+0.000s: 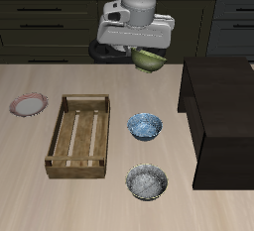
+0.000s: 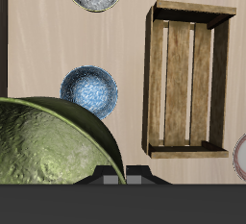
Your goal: Place the green bowl on the plate
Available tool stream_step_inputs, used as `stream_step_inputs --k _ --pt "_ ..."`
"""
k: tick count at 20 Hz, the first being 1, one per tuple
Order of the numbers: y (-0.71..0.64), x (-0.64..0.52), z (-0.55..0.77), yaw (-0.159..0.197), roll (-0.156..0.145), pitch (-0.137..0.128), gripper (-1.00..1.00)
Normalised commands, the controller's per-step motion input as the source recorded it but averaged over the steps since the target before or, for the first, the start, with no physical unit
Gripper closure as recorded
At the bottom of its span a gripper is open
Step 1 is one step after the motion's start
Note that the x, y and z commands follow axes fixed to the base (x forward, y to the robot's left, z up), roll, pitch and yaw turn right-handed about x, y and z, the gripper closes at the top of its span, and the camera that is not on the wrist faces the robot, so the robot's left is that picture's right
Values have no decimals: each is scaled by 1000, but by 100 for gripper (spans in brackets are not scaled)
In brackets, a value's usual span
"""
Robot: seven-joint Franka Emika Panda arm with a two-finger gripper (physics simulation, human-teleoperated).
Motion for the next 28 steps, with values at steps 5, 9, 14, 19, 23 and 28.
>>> stream_step_inputs --k 5,9,14,19,23,28 --pt "-537 -136 -36 -13 -70 -8 100" --pt "-590 -245 -71 8 -57 -18 100" --pt "-516 -182 -117 17 -34 1 100" --pt "-420 -67 -70 -8 -15 0 100" --pt "-712 -67 -62 -52 -39 2 100" --pt "-578 -128 -143 -24 -66 11 100"
